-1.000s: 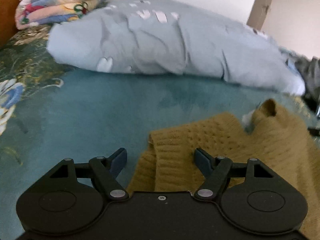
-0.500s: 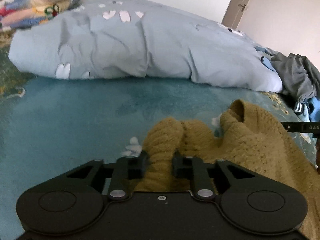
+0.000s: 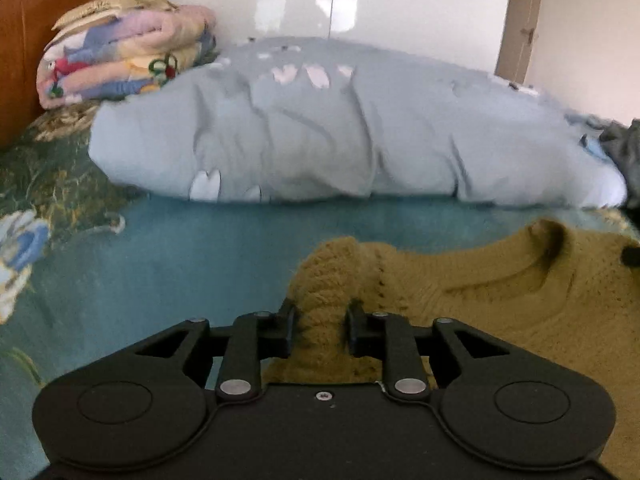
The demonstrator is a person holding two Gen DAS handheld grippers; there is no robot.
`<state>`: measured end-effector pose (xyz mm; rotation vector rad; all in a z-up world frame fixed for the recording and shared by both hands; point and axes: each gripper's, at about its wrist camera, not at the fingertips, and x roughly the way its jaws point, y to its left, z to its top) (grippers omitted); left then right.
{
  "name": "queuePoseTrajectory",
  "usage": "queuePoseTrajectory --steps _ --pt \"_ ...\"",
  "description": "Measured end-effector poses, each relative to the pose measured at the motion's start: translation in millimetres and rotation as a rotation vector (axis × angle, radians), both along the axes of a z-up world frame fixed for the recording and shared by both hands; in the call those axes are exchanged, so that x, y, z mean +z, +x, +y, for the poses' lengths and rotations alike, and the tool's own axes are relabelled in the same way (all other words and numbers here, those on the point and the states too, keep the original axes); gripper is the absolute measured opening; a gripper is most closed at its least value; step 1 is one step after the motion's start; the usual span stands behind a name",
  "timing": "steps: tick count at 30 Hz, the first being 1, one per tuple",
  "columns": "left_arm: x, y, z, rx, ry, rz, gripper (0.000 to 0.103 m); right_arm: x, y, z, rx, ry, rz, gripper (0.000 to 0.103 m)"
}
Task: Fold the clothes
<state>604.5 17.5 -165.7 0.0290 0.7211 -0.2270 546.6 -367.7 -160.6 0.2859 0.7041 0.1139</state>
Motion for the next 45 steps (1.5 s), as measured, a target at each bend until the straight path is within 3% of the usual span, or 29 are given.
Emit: queuePoseTrajectory --steps 4,9,11,17,20,25,30,35,39,43,45 --pt "-1.9 2.8 -4.6 0.003 0.053 -0.009 0.041 -13.2 8.9 11.2 0.001 -0.062 0.050 0.009" --pt "14.4 -1.7 22.5 0.052 -0.013 -0.033 0.050 -14.3 5.0 5.5 -0.020 -0.038 0.051 0.016" --pt "26.8 -8.6 39.6 0.091 -0.022 -0.046 0.051 -5.7 0.2 0.5 -0.031 -0.033 0.033 0.034" --pt "65.2 -34.1 76.0 0.162 -0.102 -0.080 0.064 35.3 -24.0 -15.4 -0.034 -0.063 -0.029 0.054" --pt "71.1 -34.7 75.6 0.154 -0.129 -0.059 0.065 41.0 -24.5 -17.3 -0.010 -0.056 -0.007 0.055" --pt "51.0 -11.9 57.2 0.124 -0.173 0.015 0.066 29.8 -4.7 -0.8 0.061 -0.093 0.055 0.059" --pt "26.4 10.6 36.5 0.032 -0.108 0.028 0.066 5.3 23.0 9.8 0.090 -0.117 0.102 0.059" --pt "11.3 32.2 28.2 -0.039 -0.068 0.044 0.067 -4.4 48.4 25.6 0.177 -0.174 0.077 0.059" --pt "2.6 38.4 28.1 -0.104 -0.096 0.066 0.067 -8.0 65.4 33.0 0.231 -0.172 0.079 0.059" --pt "-2.1 36.1 26.2 -0.146 -0.080 0.064 0.049 -14.8 69.6 32.9 0.234 -0.178 0.095 0.059" --pt "0.6 34.7 33.9 -0.126 -0.103 0.064 0.049 -13.7 65.7 29.9 0.228 -0.167 0.081 0.059"
